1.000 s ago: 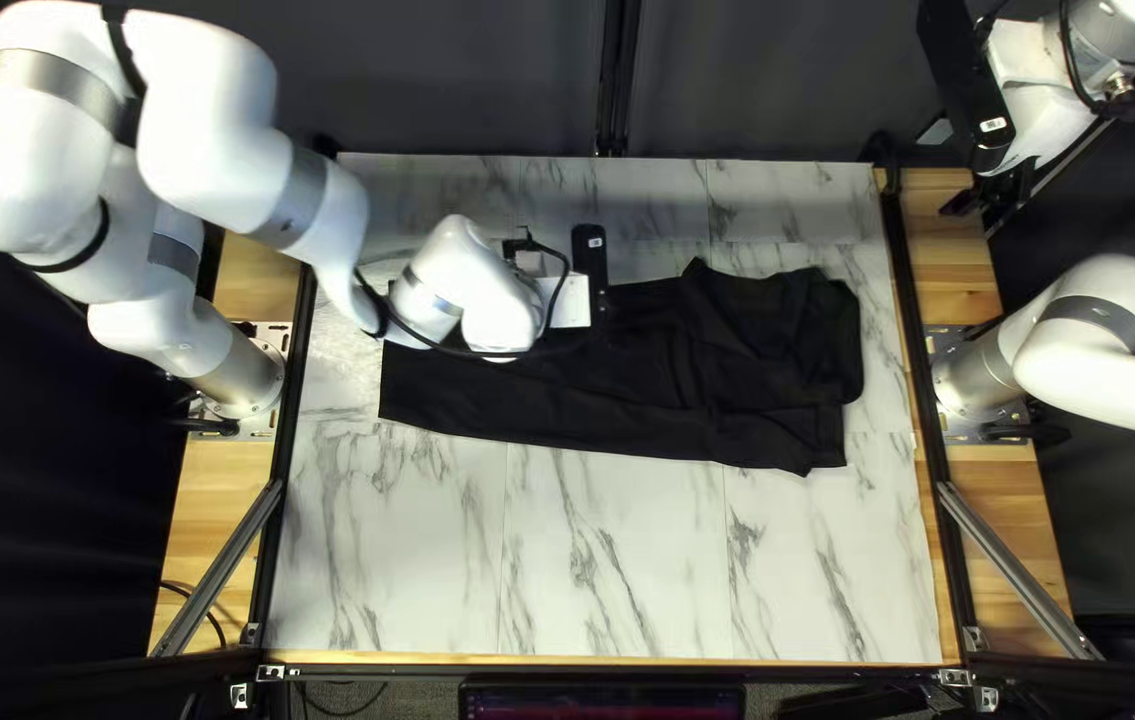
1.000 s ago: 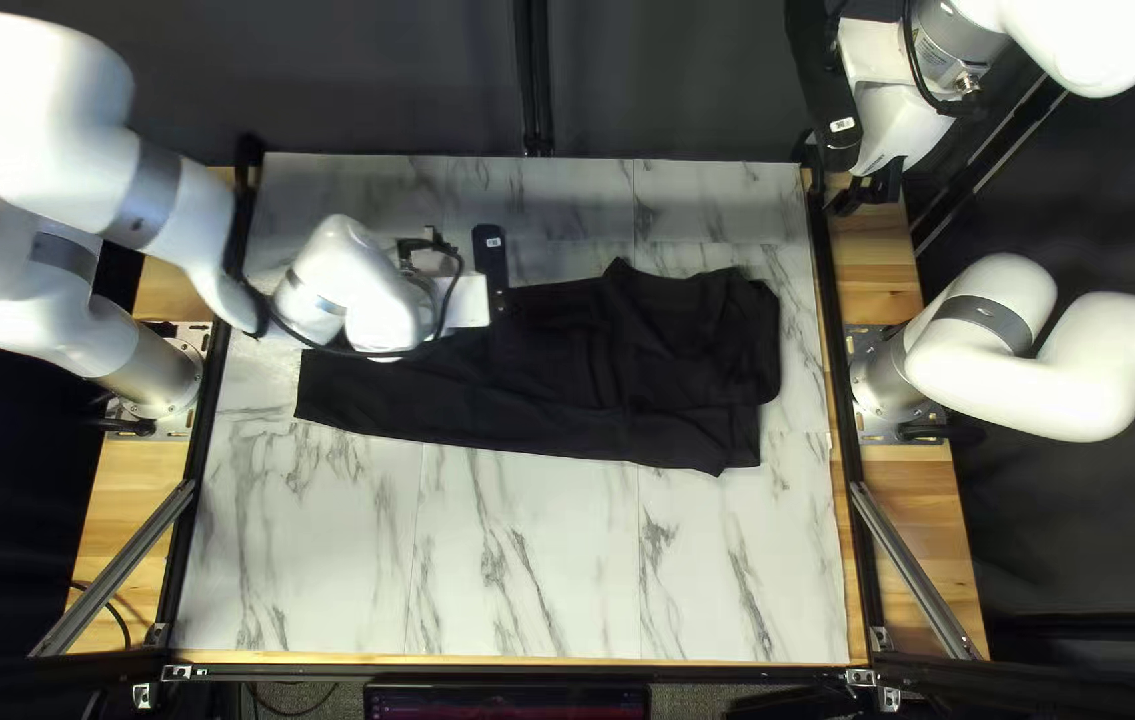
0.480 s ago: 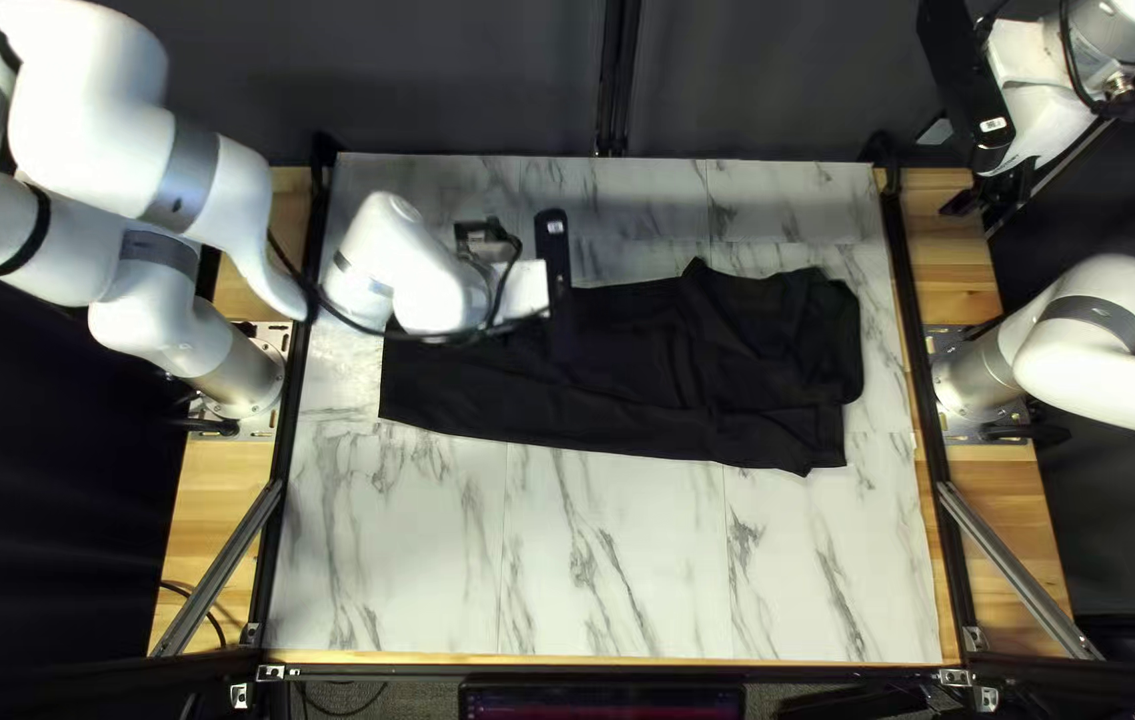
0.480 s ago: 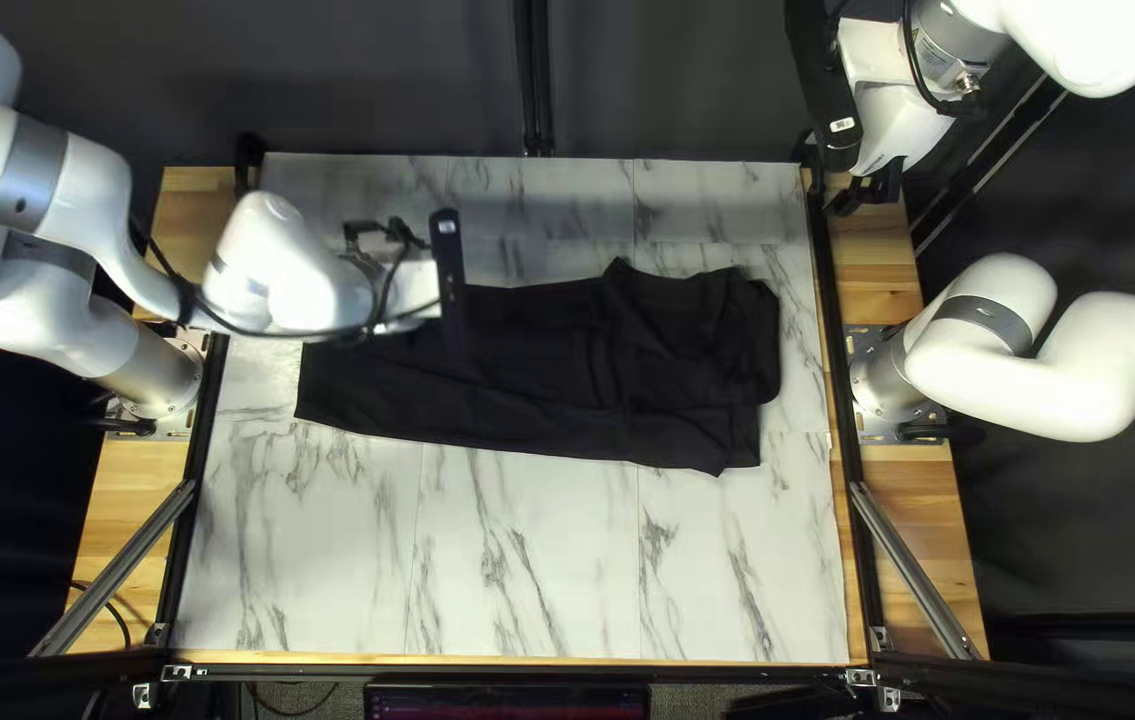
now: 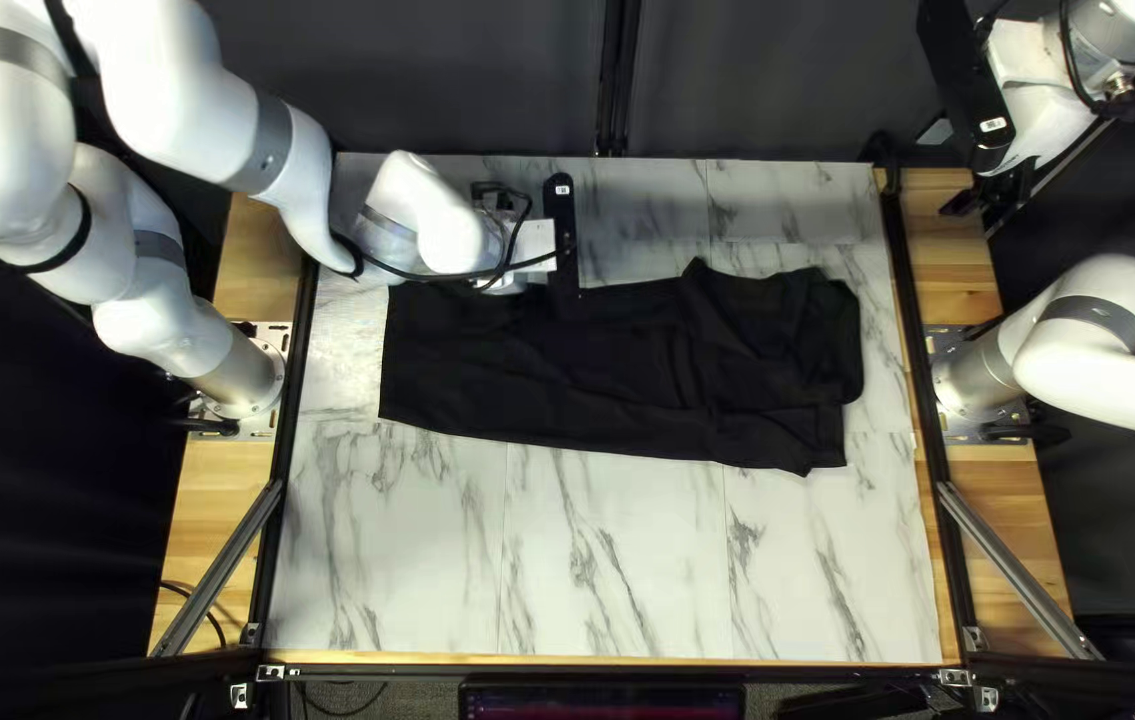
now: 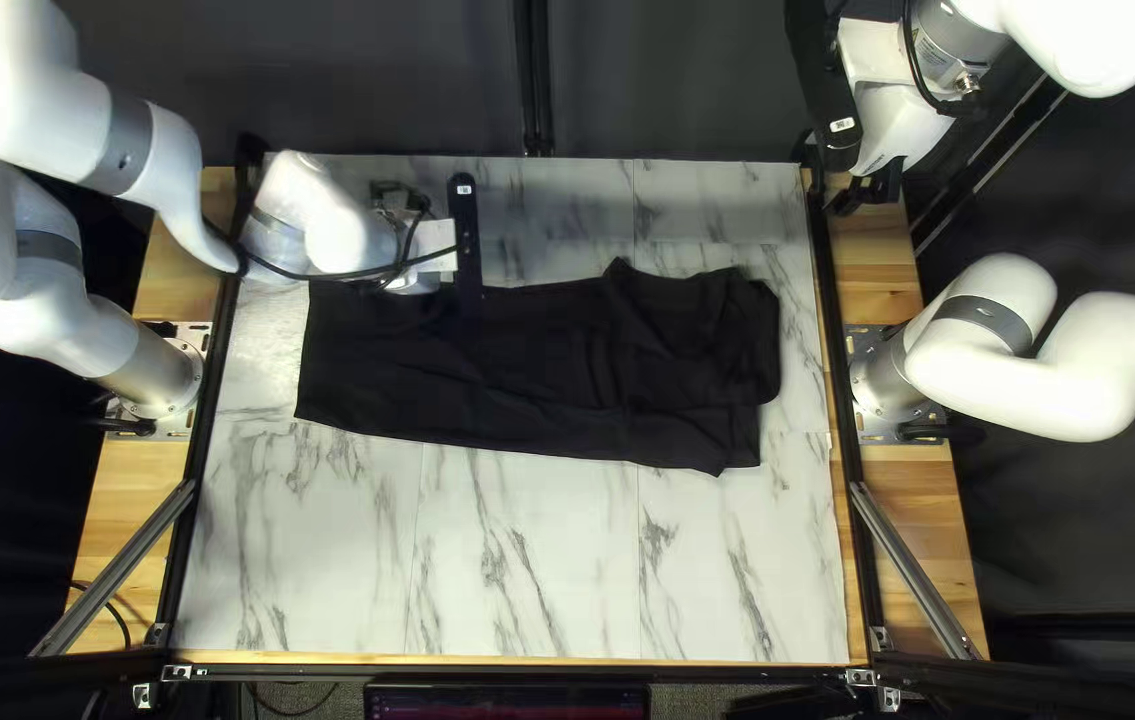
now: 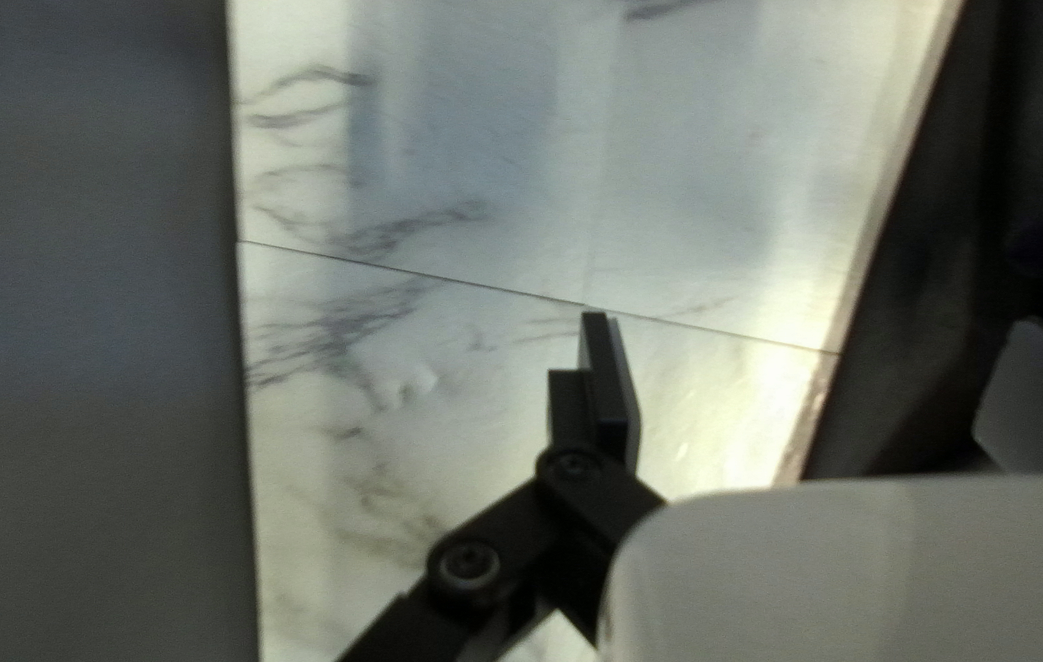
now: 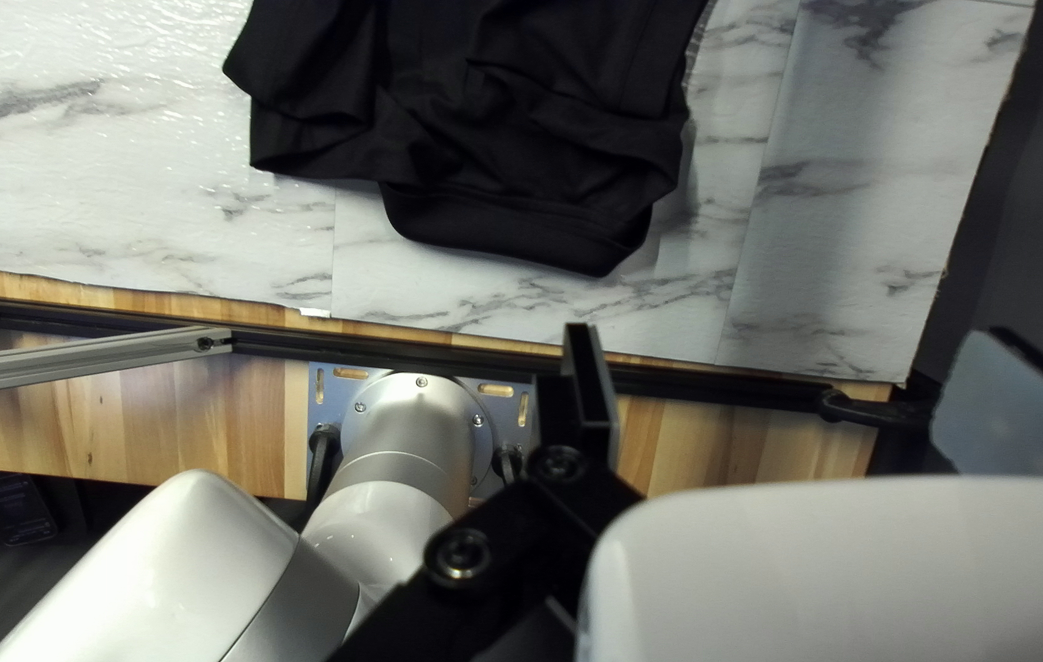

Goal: Fold t-shirt

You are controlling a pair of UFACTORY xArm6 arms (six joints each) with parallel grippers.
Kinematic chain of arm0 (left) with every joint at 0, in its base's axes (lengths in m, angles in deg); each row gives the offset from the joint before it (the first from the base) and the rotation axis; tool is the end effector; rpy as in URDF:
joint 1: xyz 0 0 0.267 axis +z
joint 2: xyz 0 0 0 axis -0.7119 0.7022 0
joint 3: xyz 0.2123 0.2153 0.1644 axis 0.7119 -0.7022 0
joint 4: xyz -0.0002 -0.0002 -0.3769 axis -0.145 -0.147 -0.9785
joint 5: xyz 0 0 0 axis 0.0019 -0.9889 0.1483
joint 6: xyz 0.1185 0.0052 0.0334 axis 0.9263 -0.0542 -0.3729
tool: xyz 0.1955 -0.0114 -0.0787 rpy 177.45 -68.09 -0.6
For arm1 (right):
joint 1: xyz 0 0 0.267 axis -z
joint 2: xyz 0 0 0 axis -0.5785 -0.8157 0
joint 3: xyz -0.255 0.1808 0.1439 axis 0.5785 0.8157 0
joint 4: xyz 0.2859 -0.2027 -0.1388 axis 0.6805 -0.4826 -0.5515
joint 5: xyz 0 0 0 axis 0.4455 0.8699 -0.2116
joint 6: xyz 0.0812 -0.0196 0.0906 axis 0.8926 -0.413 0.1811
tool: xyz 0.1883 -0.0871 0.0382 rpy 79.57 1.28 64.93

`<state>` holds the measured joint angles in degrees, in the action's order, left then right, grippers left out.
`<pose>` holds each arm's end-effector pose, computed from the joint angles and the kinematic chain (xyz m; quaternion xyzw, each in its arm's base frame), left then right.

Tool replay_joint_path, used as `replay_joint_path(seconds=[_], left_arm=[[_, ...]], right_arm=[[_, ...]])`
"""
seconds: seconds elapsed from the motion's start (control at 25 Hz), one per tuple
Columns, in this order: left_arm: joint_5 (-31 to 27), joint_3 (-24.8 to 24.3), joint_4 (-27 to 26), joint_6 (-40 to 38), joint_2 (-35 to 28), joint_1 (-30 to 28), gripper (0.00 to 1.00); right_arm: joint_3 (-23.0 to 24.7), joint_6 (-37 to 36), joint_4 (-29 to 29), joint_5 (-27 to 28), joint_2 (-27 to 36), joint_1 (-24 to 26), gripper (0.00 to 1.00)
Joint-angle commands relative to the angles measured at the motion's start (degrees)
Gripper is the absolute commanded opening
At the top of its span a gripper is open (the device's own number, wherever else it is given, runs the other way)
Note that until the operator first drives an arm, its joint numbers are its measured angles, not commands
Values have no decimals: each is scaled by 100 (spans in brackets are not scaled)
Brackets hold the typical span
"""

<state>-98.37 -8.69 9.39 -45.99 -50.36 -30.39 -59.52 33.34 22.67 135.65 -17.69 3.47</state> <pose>0.4246 0.1529 0.0374 -0.9772 -0.0194 -0.0976 0.1875 0.1952 -0.1020 0.3375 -0.9933 -0.0638 -0.0964 0.0063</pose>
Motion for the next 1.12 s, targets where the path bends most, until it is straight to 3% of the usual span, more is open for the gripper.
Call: replay_joint_path(seconds=[0.04,0.16,0.64,0.84,0.96,1.12], left_arm=[[-223,-203,-171,-393,-204,-624,100],[-375,-286,-336,-386,-407,-895,100],[-818,-762,-849,572,-1781,-621,100],[-1577,-988,-2139,1994,-3168,-601,100],[-2415,-558,-3407,3089,-3588,-474,100],[-3228,-67,-4511,3949,-3810,-250,100]], right_arm=[[0,0,0,0,0,0,100],[0,0,0,0,0,0,100],[0,0,0,0,0,0,100],[0,0,0,0,0,0,100],[0,0,0,0,0,0,100],[0,0,0,0,0,0,100]])
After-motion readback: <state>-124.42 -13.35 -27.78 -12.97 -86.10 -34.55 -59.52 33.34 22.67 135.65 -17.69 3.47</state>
